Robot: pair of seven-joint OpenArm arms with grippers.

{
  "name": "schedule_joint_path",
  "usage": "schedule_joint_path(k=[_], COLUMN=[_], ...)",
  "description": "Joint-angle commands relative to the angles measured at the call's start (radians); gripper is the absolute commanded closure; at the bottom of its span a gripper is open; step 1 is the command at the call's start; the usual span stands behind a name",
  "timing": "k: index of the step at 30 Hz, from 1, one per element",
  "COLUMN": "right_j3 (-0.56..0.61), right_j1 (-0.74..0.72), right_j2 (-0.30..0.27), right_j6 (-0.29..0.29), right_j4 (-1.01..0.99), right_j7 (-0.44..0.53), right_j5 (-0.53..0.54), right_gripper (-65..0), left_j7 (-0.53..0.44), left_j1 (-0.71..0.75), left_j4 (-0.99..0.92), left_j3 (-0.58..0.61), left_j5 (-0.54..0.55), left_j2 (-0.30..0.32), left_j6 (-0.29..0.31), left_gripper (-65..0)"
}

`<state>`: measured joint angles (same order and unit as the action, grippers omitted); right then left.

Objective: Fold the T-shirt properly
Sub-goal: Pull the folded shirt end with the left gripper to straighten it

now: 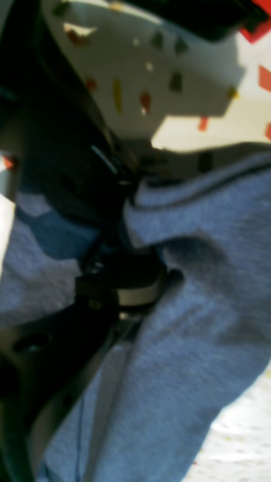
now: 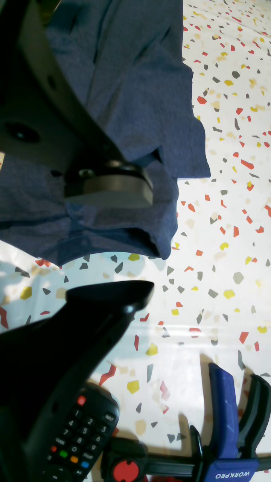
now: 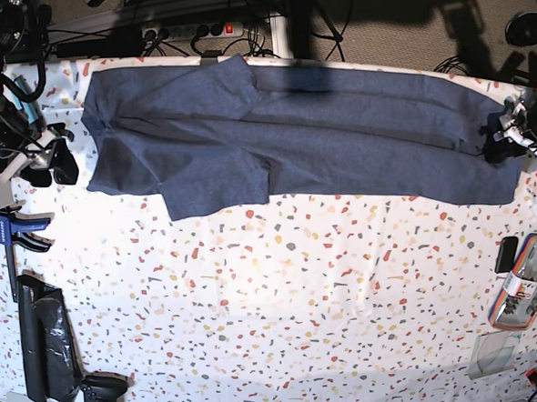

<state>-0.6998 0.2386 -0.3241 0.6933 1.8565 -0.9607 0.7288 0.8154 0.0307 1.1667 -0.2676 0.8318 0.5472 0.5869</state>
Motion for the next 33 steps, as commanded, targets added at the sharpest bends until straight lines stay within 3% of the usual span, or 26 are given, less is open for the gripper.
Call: schedule_joint_path(k=[1, 5, 10, 11, 16, 19, 22, 28, 33], right_j3=[-0.005, -0.005, -0.005, -0.005, -0.005, -0.005, -0.005, -0.005, 0.013], right_j1=[-0.006, -0.006, -0.006, -0.006, -0.006, -0.006, -0.006, -0.006, -0.006], right_j2=[-0.017, -0.017, -0.017, -0.017, -0.017, -0.017, -0.017, -0.017, -0.017], right_j6=[0.005, 0.005, 0.005, 0.005, 0.005, 0.005, 0.005, 0.005, 0.005], right_j4=[0.019, 0.019, 0.019, 0.019, 0.019, 0.019, 0.019, 0.019, 0.019], right_j7=[0.018, 0.017, 0.017, 0.017, 0.017, 0.017, 0.017, 0.017, 0.011], right_j5=[0.016, 0.016, 0.016, 0.016, 0.016, 0.016, 0.016, 0.016, 0.016], right_gripper=[-31.2, -31.2, -31.2, -31.2, -31.2, -31.2, -31.2, -31.2, -31.2], left_j7=[-0.003, -0.005, -0.033, -0.052, -0.142, -0.152, -0.159, -0.109, -0.039], left_j1=[-0.012, -0.011, -0.011, -0.011, -0.011, -0.013, -0.014, -0.014, -0.002], left_j4=[0.01, 0.01, 0.01, 0.01, 0.01, 0.01, 0.011, 0.018, 0.078], left_j3=[-0.006, -0.006, -0.006, -0.006, -0.007, -0.013, -0.053, -0.182, -0.213], left_j5=[0.015, 0.125, 0.153, 0.138, 0.003, -0.007, -0.038, 0.026, 0.063], left_j2=[0.019, 0.018, 0.016, 0.016, 0.016, 0.016, 0.016, 0.016, 0.015], left_j6=[0.008, 0.008, 0.008, 0.008, 0.005, -0.072, -0.109, -0.109, -0.108], left_gripper=[-27.5, -25.7, -2.3, 0.0, 0.0, 0.0, 0.0, 0.0, 0.0])
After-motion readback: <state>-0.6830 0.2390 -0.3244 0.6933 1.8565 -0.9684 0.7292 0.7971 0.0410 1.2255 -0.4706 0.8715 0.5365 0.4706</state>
